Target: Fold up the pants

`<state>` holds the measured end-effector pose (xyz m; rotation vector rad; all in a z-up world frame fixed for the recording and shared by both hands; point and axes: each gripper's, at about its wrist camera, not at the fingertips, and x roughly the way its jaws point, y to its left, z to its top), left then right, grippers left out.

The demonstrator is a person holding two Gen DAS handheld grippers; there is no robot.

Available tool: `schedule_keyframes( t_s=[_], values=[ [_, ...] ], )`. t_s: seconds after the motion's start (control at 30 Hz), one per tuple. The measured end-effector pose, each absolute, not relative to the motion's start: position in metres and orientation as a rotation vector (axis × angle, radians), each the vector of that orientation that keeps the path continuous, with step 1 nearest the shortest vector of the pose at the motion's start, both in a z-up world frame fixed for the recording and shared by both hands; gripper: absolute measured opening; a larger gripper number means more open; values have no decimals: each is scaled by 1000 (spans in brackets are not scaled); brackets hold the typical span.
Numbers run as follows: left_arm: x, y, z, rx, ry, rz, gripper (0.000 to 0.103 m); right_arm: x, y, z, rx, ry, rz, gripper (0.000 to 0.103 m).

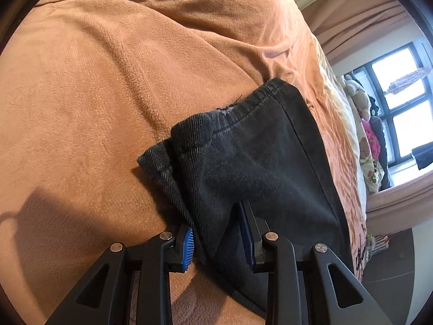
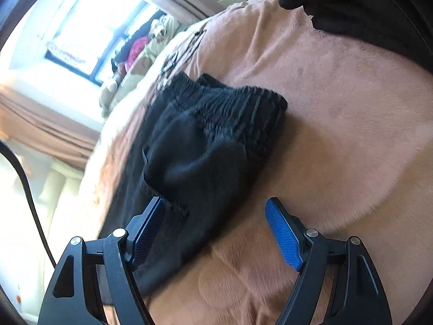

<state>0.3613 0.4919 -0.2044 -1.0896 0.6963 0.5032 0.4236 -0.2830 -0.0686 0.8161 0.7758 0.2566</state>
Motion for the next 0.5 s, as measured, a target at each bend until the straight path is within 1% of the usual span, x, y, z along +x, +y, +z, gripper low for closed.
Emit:
schedule_keyframes(
  t_s=[0.17,0.27,0.3,0.33,0.37,0.43,0.47,0.5],
  values=[
    [366,496,-205,-1083,677,506,30,443,-281,-77,845,742,291,77],
    [369,498,-206,-1081,659,509,30,451,-279,-85,872,713,311,73],
    [369,498,-206,-1081,656,510,30,452,-279,-90,882,705,314,73],
    [370,498,-206,-1079,653,514,30,455,-273,-92,890,698,318,73],
    [371,498,-205,-1072,655,518,24,459,-270,-95,892,699,326,73],
    [370,498,-202,-1054,656,529,11,469,-266,-99,885,711,308,60],
    [369,499,-200,-1051,649,527,8,469,-268,-101,892,720,300,40],
    [368,499,-197,-1049,642,522,6,469,-270,-103,912,727,300,26]
  ],
)
